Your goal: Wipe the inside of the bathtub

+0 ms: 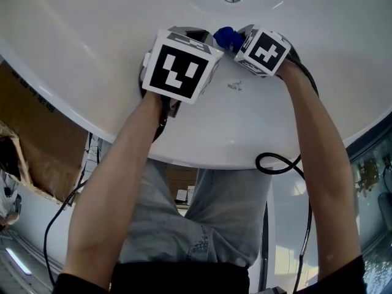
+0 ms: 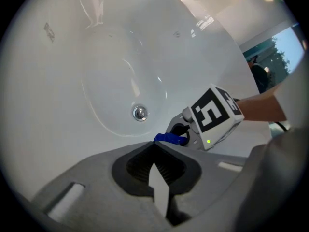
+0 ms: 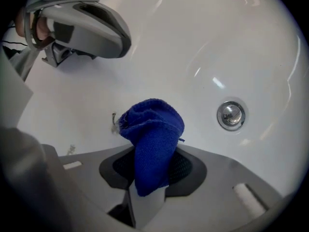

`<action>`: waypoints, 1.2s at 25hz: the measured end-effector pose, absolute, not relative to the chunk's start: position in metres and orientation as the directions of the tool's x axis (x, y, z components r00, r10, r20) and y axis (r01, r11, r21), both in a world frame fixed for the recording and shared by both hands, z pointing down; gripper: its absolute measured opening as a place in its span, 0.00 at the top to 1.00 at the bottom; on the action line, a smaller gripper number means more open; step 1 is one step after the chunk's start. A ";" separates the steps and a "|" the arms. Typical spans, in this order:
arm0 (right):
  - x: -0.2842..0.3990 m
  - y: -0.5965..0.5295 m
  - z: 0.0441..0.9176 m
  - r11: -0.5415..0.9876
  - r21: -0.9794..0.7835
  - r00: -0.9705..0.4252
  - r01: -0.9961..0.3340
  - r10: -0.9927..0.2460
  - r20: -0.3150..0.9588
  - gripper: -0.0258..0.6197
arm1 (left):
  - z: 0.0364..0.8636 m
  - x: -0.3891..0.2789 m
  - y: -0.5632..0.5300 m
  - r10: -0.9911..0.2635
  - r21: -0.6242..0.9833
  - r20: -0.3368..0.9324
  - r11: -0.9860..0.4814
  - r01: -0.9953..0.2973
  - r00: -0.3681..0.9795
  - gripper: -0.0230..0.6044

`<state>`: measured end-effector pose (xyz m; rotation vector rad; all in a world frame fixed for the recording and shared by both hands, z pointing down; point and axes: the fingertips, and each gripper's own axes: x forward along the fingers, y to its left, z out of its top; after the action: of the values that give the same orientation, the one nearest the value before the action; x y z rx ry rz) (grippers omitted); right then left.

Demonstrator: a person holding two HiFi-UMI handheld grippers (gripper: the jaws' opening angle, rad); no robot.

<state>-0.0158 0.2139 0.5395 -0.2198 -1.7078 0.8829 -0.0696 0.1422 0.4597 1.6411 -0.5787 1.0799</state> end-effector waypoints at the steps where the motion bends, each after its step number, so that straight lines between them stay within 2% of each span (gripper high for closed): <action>1: -0.017 0.217 0.533 0.696 -0.659 -0.348 -0.286 0.566 0.748 0.76 | 0.459 -0.070 0.143 0.138 0.494 0.868 -0.345 -0.798 0.477 0.96; 11: -0.037 0.253 0.452 0.669 -0.717 -0.448 -0.198 0.589 0.673 0.77 | 0.458 -0.078 0.145 0.161 0.468 0.884 -0.353 -0.810 0.440 0.96; 19: -0.047 0.276 0.394 0.593 -0.784 -0.488 -0.182 0.638 0.596 0.77 | 0.453 -0.084 0.150 0.196 0.452 0.892 -0.372 -0.811 0.407 0.96; 30: -0.071 0.307 0.284 0.525 -0.851 -0.576 0.032 0.705 0.413 0.77 | 0.451 -0.085 0.152 0.221 0.447 0.894 -0.403 -0.799 0.389 0.96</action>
<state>-0.0708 0.3067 0.2840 -0.6000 -1.9745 1.0808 -0.0850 0.1516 0.4510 1.6088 -0.5244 1.2279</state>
